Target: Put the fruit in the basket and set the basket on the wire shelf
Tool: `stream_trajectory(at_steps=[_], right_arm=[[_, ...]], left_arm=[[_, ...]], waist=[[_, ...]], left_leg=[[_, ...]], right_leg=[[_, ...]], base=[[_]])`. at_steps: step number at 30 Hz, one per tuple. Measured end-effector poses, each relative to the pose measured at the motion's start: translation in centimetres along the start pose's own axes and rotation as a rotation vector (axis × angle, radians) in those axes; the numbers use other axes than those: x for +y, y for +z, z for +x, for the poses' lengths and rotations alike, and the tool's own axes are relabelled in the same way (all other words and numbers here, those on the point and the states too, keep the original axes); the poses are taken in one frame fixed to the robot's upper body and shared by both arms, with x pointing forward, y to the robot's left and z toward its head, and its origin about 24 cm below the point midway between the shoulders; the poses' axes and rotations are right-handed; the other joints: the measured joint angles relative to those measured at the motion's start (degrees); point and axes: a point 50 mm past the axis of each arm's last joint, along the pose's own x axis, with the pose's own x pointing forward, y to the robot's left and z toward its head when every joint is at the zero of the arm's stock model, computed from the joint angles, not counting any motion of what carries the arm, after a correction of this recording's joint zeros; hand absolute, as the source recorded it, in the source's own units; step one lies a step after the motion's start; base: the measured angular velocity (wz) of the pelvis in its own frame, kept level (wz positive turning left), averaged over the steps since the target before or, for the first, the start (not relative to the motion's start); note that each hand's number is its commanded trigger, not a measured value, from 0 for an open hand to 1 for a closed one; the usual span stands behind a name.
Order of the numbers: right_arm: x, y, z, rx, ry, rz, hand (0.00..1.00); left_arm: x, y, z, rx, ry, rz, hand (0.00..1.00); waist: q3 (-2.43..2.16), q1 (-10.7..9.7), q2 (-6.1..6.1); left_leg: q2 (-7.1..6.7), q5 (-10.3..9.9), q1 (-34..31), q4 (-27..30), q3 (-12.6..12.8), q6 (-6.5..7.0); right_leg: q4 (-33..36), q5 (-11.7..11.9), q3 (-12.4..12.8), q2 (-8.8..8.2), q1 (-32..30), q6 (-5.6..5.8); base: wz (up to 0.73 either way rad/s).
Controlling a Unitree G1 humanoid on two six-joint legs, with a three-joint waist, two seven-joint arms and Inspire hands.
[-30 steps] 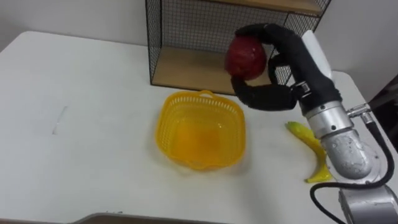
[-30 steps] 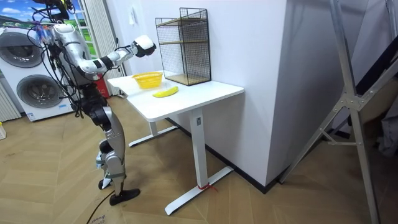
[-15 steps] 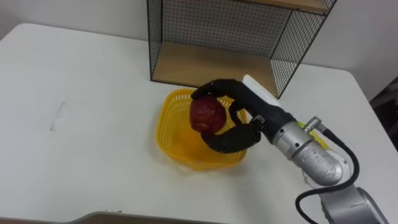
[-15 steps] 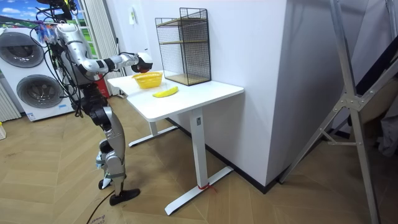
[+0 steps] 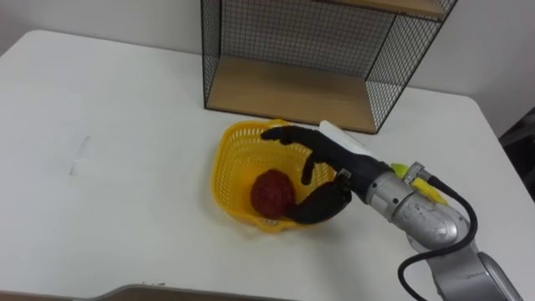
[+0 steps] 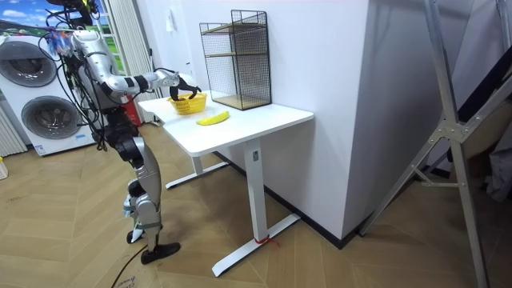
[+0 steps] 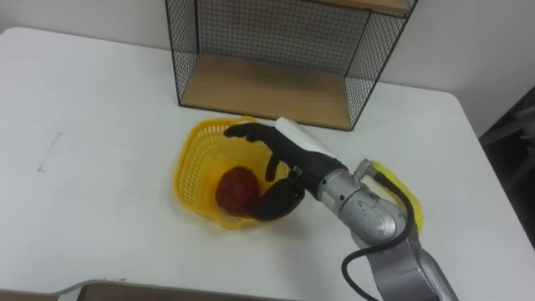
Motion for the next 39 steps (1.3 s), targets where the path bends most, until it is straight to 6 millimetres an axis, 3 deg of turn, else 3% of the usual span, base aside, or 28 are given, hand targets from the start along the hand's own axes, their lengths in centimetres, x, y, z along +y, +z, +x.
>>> stream_trajectory(at_steps=[26, 34, 39], right_arm=[[-0.9, 0.9, -0.2, -0.049, -0.016, 0.023, 0.00], [-4.6, 1.5, -2.0, -0.163, -0.229, 0.197, 0.00], [-7.7, 2.3, -4.1, -0.248, -0.472, 0.212, 0.00]], left_arm=[[-0.3, -0.3, -0.1, 0.009, -0.006, -0.011, 0.00], [-1.1, -0.8, -0.2, 0.021, 0.002, -0.040, 0.00], [-1.5, -2.4, -0.6, 0.044, 0.011, -0.084, 0.00]], waist=[[-0.10, -0.37, 0.96], [-0.25, -0.75, 0.53], [-0.31, -2.69, 0.38]], left_leg=[[-0.05, 0.09, 0.18, 0.00, 0.06, -0.01], [-0.03, 0.09, 0.45, 0.05, -0.05, -0.01], [-0.05, 0.08, 0.39, 0.03, -0.03, -0.01]], right_leg=[[0.10, 0.00, -0.05, -0.07, 0.30, -0.01], [0.06, 0.00, -0.20, -0.12, 0.72, -0.01], [0.09, 0.00, -0.15, -0.10, 0.67, 0.00]], base=[[0.00], [0.00], [0.00]])
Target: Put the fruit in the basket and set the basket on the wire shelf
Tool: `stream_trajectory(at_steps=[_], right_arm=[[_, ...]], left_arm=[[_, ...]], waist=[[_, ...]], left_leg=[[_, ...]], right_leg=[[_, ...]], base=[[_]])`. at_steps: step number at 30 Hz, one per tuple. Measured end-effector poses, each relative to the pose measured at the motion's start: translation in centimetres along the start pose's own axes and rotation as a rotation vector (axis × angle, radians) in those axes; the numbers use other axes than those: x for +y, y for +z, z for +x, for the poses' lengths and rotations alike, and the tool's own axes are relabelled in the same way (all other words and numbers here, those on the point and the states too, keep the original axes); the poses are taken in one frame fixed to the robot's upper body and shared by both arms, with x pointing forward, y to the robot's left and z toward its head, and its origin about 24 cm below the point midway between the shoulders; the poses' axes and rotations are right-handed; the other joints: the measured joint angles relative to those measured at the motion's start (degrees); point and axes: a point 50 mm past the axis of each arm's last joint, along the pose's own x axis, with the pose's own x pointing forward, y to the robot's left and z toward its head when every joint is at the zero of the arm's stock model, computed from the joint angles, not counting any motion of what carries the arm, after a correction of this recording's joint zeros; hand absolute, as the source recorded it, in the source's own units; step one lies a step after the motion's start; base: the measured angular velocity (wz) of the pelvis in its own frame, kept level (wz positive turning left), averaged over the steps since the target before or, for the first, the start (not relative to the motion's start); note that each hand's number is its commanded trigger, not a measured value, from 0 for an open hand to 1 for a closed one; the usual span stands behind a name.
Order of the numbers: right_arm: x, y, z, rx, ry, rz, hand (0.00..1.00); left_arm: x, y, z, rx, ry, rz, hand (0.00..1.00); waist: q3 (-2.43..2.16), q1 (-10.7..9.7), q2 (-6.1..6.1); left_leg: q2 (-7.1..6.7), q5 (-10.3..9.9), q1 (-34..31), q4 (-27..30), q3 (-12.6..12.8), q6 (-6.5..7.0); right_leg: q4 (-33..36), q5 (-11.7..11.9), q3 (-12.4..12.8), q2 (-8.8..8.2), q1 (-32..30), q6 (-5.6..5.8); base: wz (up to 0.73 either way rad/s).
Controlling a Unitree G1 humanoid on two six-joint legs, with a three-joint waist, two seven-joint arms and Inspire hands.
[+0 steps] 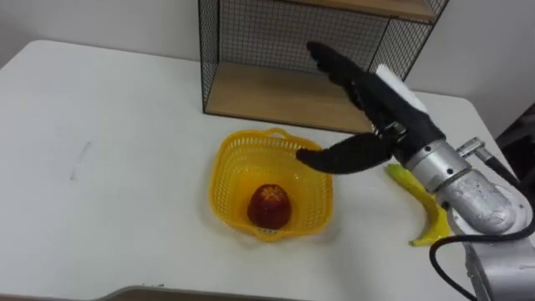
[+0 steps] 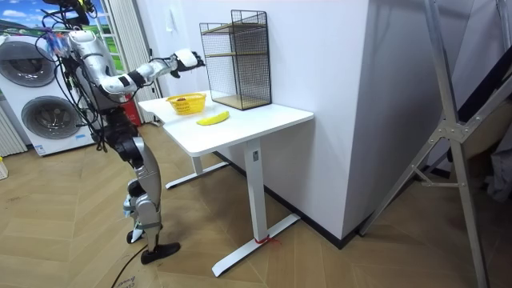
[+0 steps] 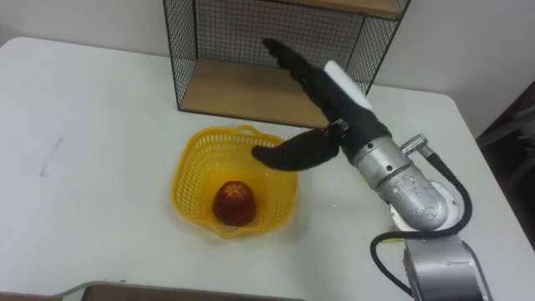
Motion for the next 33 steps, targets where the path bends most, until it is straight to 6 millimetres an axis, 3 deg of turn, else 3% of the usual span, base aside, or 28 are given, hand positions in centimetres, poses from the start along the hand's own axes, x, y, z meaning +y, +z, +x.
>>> stream_trajectory(at_steps=[7, 11, 15, 18, 21, 24, 33], right_arm=[[-4.1, 0.4, -1.2, -0.037, -0.324, -0.039, 0.00], [-5.4, -0.5, -2.4, 0.001, -0.476, -0.058, 0.00], [-6.6, -2.0, -3.2, 0.071, -0.607, -0.068, 0.00], [-6.8, -3.9, -3.7, 0.151, -0.635, -0.076, 0.00], [-6.4, -7.0, -4.6, 0.311, -0.628, -0.054, 0.00], [-6.2, -8.1, -4.9, 0.376, -0.606, -0.040, 0.00], [-3.8, -11.9, -5.5, 0.559, -0.438, 0.017, 0.00]], left_arm=[[0.0, -1.5, -0.3, 0.032, 0.009, -0.043, 0.00], [-0.2, -1.7, -0.4, 0.040, 0.011, -0.066, 0.00], [0.0, -1.0, -0.3, 0.017, 0.036, -0.085, 0.00], [0.1, -1.0, -0.3, 0.020, 0.050, -0.084, 0.00], [-0.1, -1.3, -0.2, 0.051, 0.036, -0.082, 0.00], [0.0, -1.2, -0.2, 0.054, 0.037, -0.081, 0.00], [0.2, -1.3, -0.2, 0.069, 0.038, -0.079, 0.00]], waist=[[0.00, -2.23, -0.05], [-0.05, -3.67, 0.50], [-0.24, -3.76, 1.24], [-0.30, -3.90, 1.32], [-0.16, -3.84, 0.99], [0.08, -3.71, 0.52], [-0.25, -3.10, -1.70]], left_leg=[[-0.02, 0.00, -0.01, 0.16, 0.23, 0.00], [0.03, -0.03, -0.07, -0.03, 0.33, 0.00], [0.04, -0.03, -0.01, -0.10, 0.57, 0.01], [0.04, -0.02, 0.11, -0.01, 0.61, 0.00], [0.04, -0.01, 0.05, -0.07, 0.86, 0.00], [-0.01, 0.03, -0.23, -0.12, 0.96, 0.05], [0.03, 0.04, 0.04, 0.33, 1.06, 0.04]], right_leg=[[0.09, 0.01, 0.15, -0.02, -0.02, 0.01], [0.10, 0.12, 0.13, 0.05, -0.13, -0.01], [0.14, 0.24, 0.15, 0.08, -0.24, -0.02], [0.15, 0.24, 0.15, 0.10, -0.06, -0.02], [0.60, 0.22, 0.44, 0.08, -0.49, 0.00], [1.09, 0.19, 0.66, 0.03, -1.12, 0.04], [0.92, 0.20, 0.08, -0.13, -0.75, 0.02]], base=[[0.00], [-0.01], [-0.03], [0.00], [-0.05], [-0.05], [0.00]])
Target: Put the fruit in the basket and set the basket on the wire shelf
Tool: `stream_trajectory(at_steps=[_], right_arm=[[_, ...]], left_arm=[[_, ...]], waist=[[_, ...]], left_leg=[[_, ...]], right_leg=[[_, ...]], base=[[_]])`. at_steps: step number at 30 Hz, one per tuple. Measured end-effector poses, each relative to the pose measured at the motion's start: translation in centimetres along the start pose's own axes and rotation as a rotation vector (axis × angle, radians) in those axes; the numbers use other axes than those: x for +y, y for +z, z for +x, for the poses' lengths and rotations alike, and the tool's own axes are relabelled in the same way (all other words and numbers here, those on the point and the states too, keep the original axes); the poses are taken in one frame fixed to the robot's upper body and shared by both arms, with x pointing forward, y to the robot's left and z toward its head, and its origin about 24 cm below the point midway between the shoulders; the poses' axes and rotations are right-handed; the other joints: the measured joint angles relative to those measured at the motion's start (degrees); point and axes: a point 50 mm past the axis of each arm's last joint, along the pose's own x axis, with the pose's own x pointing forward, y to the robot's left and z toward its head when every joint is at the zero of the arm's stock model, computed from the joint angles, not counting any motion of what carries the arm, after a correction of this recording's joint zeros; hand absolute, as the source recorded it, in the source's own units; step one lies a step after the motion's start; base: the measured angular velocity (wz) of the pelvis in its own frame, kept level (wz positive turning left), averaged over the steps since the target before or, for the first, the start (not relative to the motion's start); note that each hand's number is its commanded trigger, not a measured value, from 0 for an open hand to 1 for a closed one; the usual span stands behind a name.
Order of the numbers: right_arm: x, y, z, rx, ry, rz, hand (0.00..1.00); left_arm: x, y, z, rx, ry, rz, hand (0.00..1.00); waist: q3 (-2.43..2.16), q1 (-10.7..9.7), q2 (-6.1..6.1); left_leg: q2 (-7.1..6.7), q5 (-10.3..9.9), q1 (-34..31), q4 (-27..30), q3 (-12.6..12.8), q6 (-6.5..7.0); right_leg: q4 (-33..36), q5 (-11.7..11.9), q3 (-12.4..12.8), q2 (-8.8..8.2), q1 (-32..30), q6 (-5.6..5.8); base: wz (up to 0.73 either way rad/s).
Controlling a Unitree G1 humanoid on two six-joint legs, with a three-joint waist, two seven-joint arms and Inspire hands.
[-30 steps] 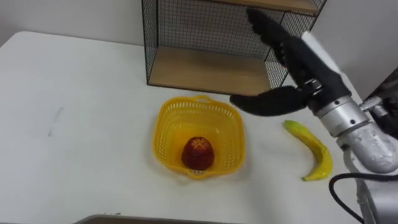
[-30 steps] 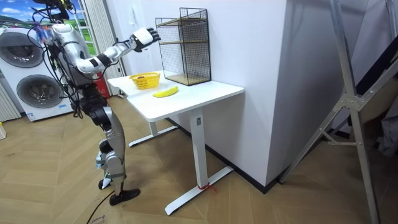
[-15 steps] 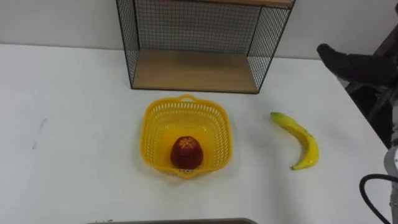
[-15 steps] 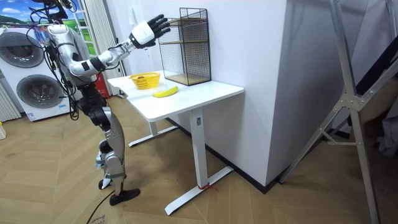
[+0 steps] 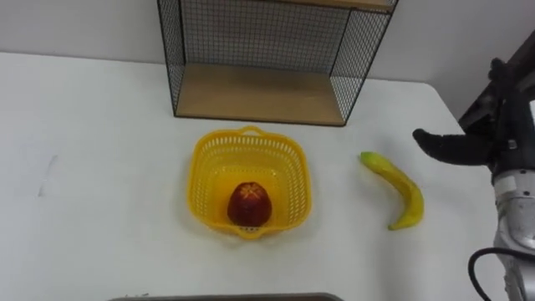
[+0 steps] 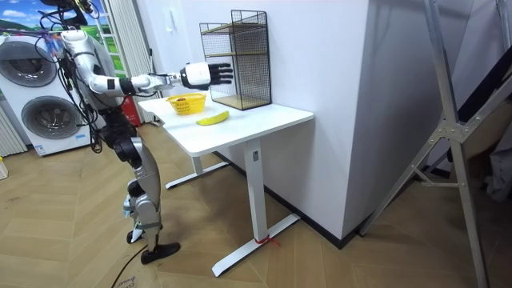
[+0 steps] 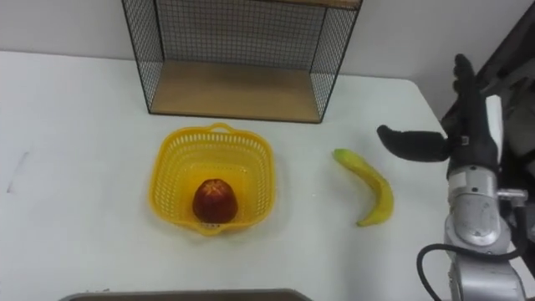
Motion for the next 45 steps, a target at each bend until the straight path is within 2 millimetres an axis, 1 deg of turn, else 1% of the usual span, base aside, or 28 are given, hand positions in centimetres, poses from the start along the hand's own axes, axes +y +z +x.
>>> stream_trajectory(at_steps=[4, 7, 10, 12, 13, 14, 17, 20, 22, 24, 26, 31, 32, 33, 35, 39, 41, 43, 45], right_arm=[[0.3, -0.8, 0.1, 0.041, 0.047, -0.001, 0.00], [0.8, -1.9, 0.5, 0.095, 0.090, -0.008, 0.00], [1.6, -3.2, 0.2, 0.152, 0.156, -0.033, 0.00], [2.2, -4.0, 0.0, 0.192, 0.202, -0.040, 0.00], [2.3, -4.1, -0.1, 0.199, 0.211, -0.040, 0.00], [2.4, -4.5, -0.2, 0.213, 0.222, -0.038, 0.00], [2.5, -5.8, -0.3, 0.275, 0.236, -0.037, 0.00], [2.6, -6.3, -0.1, 0.293, 0.249, -0.031, 0.00], [2.8, -6.6, 0.0, 0.312, 0.260, -0.032, 0.00], [2.8, -7.2, -0.1, 0.342, 0.265, -0.032, 0.00], [2.7, -7.6, -0.1, 0.362, 0.266, -0.038, 0.00], [2.7, -8.1, -0.3, 0.371, 0.267, -0.049, 0.00], [2.7, -8.2, -0.3, 0.369, 0.273, -0.066, 0.75], [2.7, -8.2, -0.3, 0.366, 0.281, -0.086, 1.00], [2.7, -8.5, -0.5, 0.373, 0.294, -0.114, 1.00], [2.4, -8.6, -0.4, 0.371, 0.287, -0.173, 1.00], [2.0, -8.6, -0.2, 0.378, 0.262, -0.172, 1.00], [1.6, -8.7, -0.1, 0.390, 0.243, -0.170, 1.00], [1.3, -8.9, 0.0, 0.404, 0.223, -0.168, 1.00]], left_arm=[[0.2, 0.3, 0.0, -0.007, -0.013, 0.000, 0.00], [0.6, 0.3, 0.1, -0.008, -0.013, 0.004, 0.00], [0.9, 0.6, 0.1, -0.020, -0.006, 0.006, 0.00], [0.9, 0.5, 0.0, -0.019, -0.007, 0.006, 0.00], [0.9, 0.5, 0.0, -0.019, -0.008, 0.006, 0.00], [0.8, 0.5, 0.0, -0.018, -0.008, 0.006, 0.00], [0.8, 0.4, 0.0, -0.013, -0.009, 0.006, 0.00], [0.8, 0.2, 0.0, -0.001, -0.010, 0.007, 0.00], [0.8, 0.2, 0.1, 0.002, -0.012, 0.007, 0.00], [0.8, 0.0, 0.0, 0.010, -0.013, 0.007, 0.00], [0.8, 0.0, 0.1, 0.018, -0.014, 0.007, 0.00], [0.4, -0.7, 0.0, 0.045, -0.027, 0.007, 0.00], [0.4, -0.7, 0.0, 0.046, -0.033, 0.007, 0.00], [0.4, -0.7, 0.0, 0.045, -0.039, 0.007, 0.00], [0.4, -0.6, 0.0, 0.042, -0.042, 0.007, 0.00], [0.5, -0.2, 0.1, 0.031, -0.040, 0.006, 0.00], [0.5, -0.2, 0.1, 0.032, -0.041, 0.008, 0.00], [0.5, -0.2, 0.1, 0.032, -0.040, 0.009, 0.00], [0.5, 0.0, 0.2, 0.028, -0.043, 0.017, 0.00]], waist=[[0.11, 0.39, 0.07], [0.22, 0.95, 0.33], [0.26, 1.36, 0.95], [0.11, 1.39, 1.48], [0.10, 1.40, 1.58], [0.21, 1.55, 1.87], [0.25, 1.90, 2.26], [0.34, 1.47, 1.90], [0.24, 1.54, 1.53], [0.07, 1.54, 0.85], [0.15, 1.54, 0.64], [0.07, 1.54, 0.70], [0.01, 1.54, 0.75], [-0.06, 1.44, 0.82], [-0.32, 1.37, 1.01], [-0.47, 1.34, 1.24], [-0.53, 1.36, 1.37], [-0.53, 1.28, 1.38], [-0.51, 1.26, 1.42]], left_leg=[[0.01, 0.00, -0.06, -0.03, -0.03, 0.00], [0.07, 0.00, -0.13, -0.33, -0.19, -0.01], [0.01, 0.00, -0.18, -0.34, -0.70, -0.01], [-0.09, 0.01, -0.08, -0.23, -1.24, 0.01], [-0.11, 0.04, -0.08, -0.18, -1.26, 0.04], [-0.12, 0.06, -0.08, -0.01, -1.31, 0.04], [-0.10, 0.11, -0.04, 0.02, -1.44, 0.02], [-0.09, 0.30, 0.41, -0.01, -1.78, -0.07], [-0.09, 0.32, 0.54, 0.10, -1.84, -0.10], [-0.25, 0.31, 0.54, 0.58, -2.46, -0.11], [-0.31, 0.27, 0.46, 0.53, -2.79, -0.12], [-0.32, 0.26, 0.82, 0.62, -3.01, -0.13], [-0.33, 0.26, 0.82, 0.65, -3.09, -0.13], [-0.38, 0.26, 0.82, 0.68, -3.28, -0.13], [-0.45, 0.26, 0.97, 0.75, -3.51, -0.12], [-0.49, 0.27, 1.52, 0.76, -3.67, -0.11], [-0.49, 0.27, 1.77, 0.67, -3.72, -0.12], [-0.49, 0.27, 1.93, 0.69, -4.35, -0.12], [-0.48, 0.26, 2.12, 0.66, -4.28, -0.12]], right_leg=[[-0.07, 0.00, -0.04, 0.01, -0.03, 0.00], [-0.10, 0.05, -0.33, 0.02, -0.01, -0.08], [-0.10, 0.05, -0.65, -0.05, 0.10, -0.09], [-0.10, 0.05, -0.82, -0.14, 0.19, -0.08], [-0.11, 0.05, -0.83, -0.16, 0.18, -0.08], [-0.11, 0.05, -0.90, -0.19, 0.23, -0.08], [-0.11, 0.05, -1.10, -0.22, 0.36, -0.08], [-0.22, 0.04, -1.54, -0.25, 1.07, -0.08], [-0.39, 0.04, -1.58, -0.21, 1.44, -0.08], [-1.06, 0.05, -1.93, -0.25, 2.25, -0.08], [-1.11, 0.04, -2.30, -0.32, 2.45, -0.08], [-2.09, 0.18, -2.65, -0.24, 3.37, -0.07], [-2.07, 0.18, -2.72, -0.27, 3.48, -0.07], [-2.08, 0.19, -2.81, -0.30, 3.59, -0.06], [-2.11, 0.19, -2.97, -0.35, 3.87, -0.05], [-2.04, 0.19, -2.97, -0.39, 4.45, -0.05], [-1.99, 0.19, -2.97, -0.33, 4.61, -0.05], [-2.02, 0.19, -3.02, -0.31, 4.91, -0.05], [-2.04, 0.19, -3.06, -0.27, 5.10, -0.05]], base=[[0.00], [0.02], [0.06], [0.04], [0.03], [0.00], [0.04], [0.08], [0.09], [0.15], [0.10], [0.06], [0.03], [0.04], [0.06], [0.01], [0.00], [0.06], [0.05]])
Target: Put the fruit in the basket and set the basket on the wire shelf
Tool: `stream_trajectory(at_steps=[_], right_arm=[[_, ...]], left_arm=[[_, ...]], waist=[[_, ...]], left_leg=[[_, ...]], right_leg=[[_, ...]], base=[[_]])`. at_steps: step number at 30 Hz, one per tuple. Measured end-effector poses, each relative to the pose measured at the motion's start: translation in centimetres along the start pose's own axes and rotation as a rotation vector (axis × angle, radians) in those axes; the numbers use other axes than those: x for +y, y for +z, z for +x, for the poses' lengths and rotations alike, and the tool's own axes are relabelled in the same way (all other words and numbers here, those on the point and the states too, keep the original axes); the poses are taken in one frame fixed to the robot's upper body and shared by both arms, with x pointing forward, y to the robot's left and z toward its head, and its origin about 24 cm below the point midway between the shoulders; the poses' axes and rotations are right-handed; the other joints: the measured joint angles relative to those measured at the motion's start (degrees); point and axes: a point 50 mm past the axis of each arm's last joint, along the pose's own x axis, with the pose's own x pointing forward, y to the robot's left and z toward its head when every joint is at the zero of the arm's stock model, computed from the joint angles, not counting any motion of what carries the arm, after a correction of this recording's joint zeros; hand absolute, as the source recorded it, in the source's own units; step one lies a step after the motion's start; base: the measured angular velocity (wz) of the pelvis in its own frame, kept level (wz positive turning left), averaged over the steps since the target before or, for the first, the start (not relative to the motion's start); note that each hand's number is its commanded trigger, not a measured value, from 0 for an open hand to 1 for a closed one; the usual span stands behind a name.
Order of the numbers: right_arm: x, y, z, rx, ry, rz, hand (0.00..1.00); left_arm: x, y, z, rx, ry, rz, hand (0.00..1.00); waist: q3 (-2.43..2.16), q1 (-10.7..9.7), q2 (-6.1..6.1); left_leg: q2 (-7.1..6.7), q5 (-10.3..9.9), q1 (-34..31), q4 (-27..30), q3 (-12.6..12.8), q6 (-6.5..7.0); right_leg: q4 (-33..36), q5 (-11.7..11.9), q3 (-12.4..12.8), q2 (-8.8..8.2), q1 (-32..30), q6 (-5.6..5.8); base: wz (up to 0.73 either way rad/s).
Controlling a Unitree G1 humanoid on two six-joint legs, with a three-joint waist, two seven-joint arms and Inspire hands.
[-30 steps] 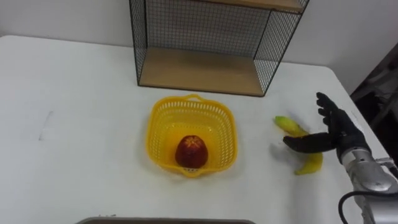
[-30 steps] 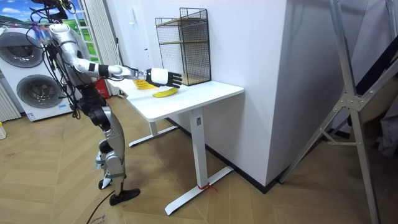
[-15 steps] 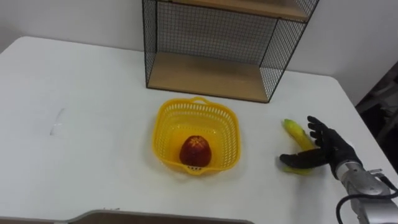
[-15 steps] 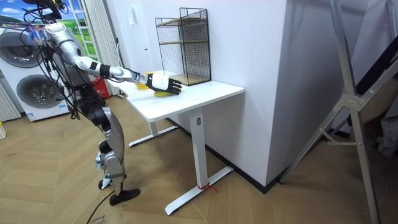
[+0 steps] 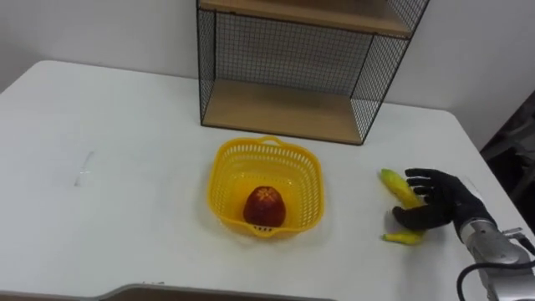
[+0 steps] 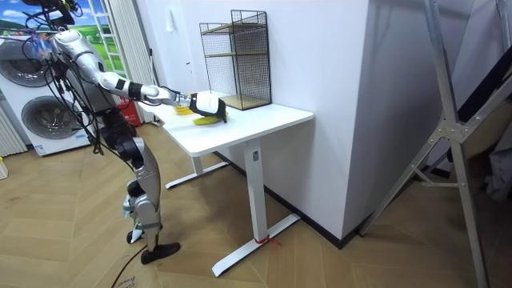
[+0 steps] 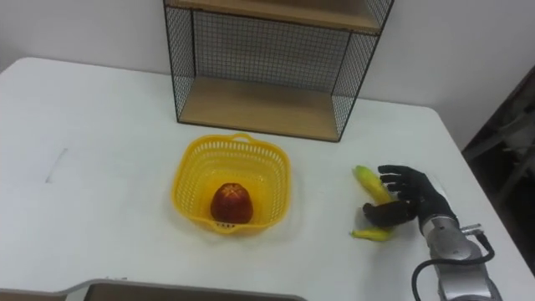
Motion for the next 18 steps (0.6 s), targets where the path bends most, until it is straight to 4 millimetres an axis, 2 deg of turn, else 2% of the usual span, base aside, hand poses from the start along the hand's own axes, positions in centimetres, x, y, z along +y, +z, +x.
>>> stream_trajectory(at_steps=[8, 18], right_arm=[[-0.1, 0.0, 0.0, 0.002, -0.011, -0.007, 1.00], [0.7, 3.5, 0.0, -0.116, -0.004, -0.149, 1.00]], left_arm=[[-0.1, 0.6, 0.1, -0.012, -0.010, 0.027, 0.00], [0.4, 1.8, 0.2, -0.044, 0.005, 0.026, 0.00]], waist=[[0.10, 0.03, 0.06], [0.39, 0.94, 0.21]], left_leg=[[0.03, 0.00, -0.14, -0.27, 0.00, 0.00], [0.25, 0.04, -1.04, -1.09, 2.41, -0.01]], right_leg=[[0.20, 0.01, 0.40, 0.07, -0.48, -0.01], [0.46, 0.21, 2.43, 0.40, -2.83, -0.07]], base=[[-0.02], [-0.13]])
